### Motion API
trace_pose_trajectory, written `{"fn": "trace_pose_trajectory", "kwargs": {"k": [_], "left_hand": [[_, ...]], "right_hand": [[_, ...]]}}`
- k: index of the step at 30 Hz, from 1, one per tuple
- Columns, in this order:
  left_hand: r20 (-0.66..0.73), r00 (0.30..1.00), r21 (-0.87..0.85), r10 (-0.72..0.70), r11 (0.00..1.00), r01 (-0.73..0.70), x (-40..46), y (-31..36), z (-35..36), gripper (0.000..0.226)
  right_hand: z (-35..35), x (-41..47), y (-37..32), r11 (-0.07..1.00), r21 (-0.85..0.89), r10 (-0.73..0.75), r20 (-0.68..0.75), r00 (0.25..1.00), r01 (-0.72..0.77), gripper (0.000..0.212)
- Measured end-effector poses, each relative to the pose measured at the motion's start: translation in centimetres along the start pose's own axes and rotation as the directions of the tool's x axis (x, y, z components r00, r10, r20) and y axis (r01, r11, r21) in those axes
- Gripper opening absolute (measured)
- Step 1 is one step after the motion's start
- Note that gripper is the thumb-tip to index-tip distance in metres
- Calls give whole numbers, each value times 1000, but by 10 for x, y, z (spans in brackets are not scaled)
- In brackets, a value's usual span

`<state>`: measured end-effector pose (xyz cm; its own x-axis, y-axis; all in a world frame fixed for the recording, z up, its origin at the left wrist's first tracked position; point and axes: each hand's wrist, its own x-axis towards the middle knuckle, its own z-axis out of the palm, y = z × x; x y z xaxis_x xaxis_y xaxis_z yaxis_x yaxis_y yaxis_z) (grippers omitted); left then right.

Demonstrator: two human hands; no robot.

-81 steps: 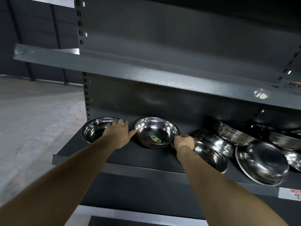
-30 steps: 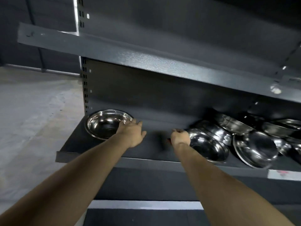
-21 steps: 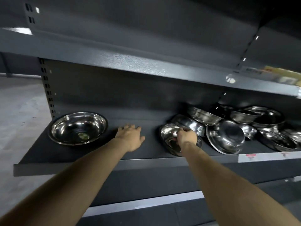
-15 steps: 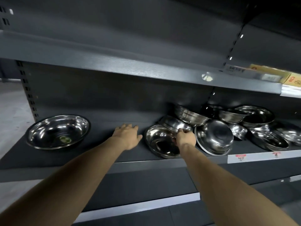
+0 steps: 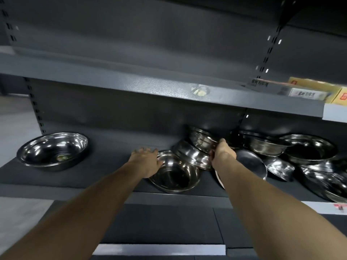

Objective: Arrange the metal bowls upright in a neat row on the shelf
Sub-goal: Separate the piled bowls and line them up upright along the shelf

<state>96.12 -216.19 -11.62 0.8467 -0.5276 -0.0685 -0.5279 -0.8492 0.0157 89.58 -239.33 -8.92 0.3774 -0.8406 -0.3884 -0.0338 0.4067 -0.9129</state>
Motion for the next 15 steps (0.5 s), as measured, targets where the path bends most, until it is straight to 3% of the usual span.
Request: {"fn": "trace_pose_trajectory", "kwargs": {"k": [2, 7, 12, 15], "left_hand": [[5, 1000, 14, -12, 1000, 12, 1, 5, -2, 62], [-8, 1000, 39, -3, 999, 3, 4, 15, -11, 59], [-11, 1000, 35, 29, 999, -29, 6, 20, -17, 58], [-25, 1000, 54, 16, 998, -15, 5, 11, -22, 59]], "right_hand": [[2, 2, 1, 999, -52, -5, 5, 1000, 5, 27], [-1, 0, -2, 990, -142, 3, -30, 1000, -7, 54], [2, -12, -1, 989, -102, -116, -74, 991, 108, 31], [10, -32, 2, 975, -71, -217, -84, 973, 211, 30]]}}
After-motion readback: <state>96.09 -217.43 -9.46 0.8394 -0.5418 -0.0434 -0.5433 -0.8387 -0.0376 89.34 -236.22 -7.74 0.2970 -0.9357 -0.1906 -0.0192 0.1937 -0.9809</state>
